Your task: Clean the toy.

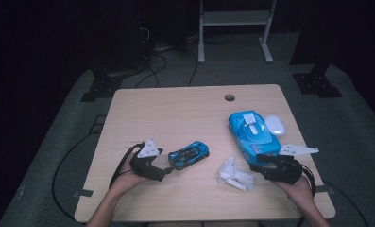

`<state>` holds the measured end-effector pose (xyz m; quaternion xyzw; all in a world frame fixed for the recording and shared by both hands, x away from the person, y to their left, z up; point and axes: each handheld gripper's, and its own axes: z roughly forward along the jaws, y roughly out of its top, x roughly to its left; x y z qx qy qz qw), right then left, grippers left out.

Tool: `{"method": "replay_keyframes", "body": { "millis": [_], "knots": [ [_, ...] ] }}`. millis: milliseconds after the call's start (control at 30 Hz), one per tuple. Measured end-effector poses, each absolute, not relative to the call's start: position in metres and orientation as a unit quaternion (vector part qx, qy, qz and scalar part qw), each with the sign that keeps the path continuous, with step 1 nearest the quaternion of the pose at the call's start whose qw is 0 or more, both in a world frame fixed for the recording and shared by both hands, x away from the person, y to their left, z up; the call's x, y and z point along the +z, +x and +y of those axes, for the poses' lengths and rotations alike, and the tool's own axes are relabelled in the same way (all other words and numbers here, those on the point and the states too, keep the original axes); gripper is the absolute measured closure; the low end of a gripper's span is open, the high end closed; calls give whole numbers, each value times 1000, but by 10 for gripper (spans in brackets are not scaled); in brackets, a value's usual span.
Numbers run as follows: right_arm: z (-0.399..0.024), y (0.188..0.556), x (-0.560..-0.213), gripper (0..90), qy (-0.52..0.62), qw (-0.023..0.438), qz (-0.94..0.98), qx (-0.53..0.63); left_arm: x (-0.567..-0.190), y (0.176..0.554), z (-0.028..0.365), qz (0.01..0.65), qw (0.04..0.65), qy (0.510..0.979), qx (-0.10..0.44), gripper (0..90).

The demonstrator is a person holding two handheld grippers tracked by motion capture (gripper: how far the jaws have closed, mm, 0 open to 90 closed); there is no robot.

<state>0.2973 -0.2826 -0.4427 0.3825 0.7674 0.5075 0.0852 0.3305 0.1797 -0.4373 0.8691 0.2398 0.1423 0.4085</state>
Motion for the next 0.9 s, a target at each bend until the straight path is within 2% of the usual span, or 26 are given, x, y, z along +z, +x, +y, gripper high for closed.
{"method": "replay_keyframes", "body": {
  "millis": [433,600,900],
  "knots": [
    [-293,292,-443,366,390,93,765,504,-448,315,204,268,416,857,141,157],
    [-301,288,-445,318,402,92,758,505,-451,309,214,279,418,853,141,154],
    [-310,278,-452,288,420,102,733,525,-458,298,224,299,429,840,142,102]
  ]
}}
